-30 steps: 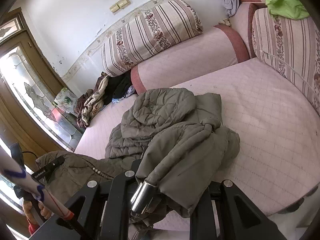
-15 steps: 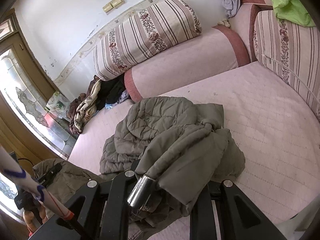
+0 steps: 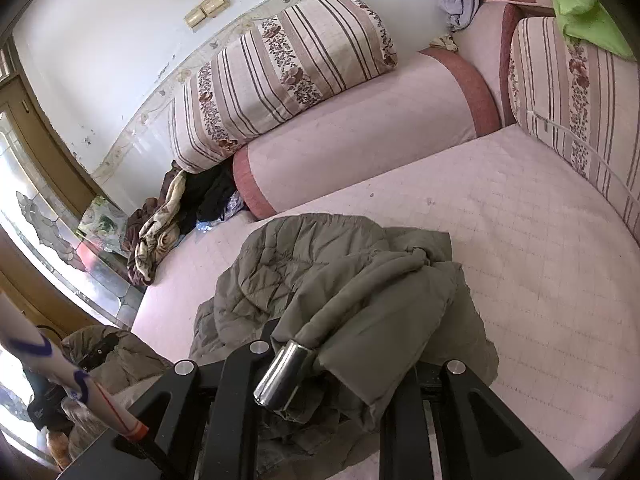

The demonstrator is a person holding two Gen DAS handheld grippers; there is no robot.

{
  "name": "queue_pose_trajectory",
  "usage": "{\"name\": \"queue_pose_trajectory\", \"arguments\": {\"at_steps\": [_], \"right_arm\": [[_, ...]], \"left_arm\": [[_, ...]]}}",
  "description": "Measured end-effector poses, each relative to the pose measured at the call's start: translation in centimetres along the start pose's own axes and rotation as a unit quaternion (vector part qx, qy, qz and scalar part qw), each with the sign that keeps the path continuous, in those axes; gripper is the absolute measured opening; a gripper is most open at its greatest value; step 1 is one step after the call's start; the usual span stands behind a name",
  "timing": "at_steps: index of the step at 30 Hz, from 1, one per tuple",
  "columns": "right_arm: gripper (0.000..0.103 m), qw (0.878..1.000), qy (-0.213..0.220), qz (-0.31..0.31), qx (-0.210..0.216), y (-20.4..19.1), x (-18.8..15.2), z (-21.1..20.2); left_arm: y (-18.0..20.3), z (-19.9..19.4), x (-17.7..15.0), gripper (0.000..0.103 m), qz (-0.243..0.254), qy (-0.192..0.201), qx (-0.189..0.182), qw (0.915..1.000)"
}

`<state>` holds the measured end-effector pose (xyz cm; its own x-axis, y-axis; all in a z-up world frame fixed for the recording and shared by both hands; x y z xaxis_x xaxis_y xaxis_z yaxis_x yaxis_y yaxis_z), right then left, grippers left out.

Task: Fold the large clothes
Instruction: 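Lift the folded coat off the bed with both grippers and carry it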

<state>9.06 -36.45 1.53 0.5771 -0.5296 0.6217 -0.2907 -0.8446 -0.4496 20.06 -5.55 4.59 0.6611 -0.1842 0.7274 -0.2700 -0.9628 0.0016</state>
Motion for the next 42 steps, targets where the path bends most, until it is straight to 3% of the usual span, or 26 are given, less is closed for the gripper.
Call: {"name": "queue_pose_trajectory", "arguments": {"at_steps": [31, 42], "right_arm": [[0.019, 0.999, 0.003, -0.011, -0.047, -0.4, 9.7, 9.5], [0.019, 0.996, -0.027, 0.014, -0.09, 3.0, 10.8, 15.8]], "left_arm": [[1.0, 9.9, 9.4, 0.016, -0.009, -0.031, 0.043, 0.9986], [0.8, 16.3, 10.0, 0.016, 0.002, -0.063, 0.083, 0.9946]]}}
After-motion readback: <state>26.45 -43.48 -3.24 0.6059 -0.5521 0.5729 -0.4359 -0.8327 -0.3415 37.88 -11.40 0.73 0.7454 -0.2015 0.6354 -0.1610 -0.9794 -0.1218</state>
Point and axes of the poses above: each gripper's, at about its wrist camera, not at the fingertips, and z roughly the way its jaws point, y to its right, x to its top, the point moved 5 cm from there along z, roughly the way its jaws point, and after that the axes turned 1 degree about z, right-handed, at the moved point
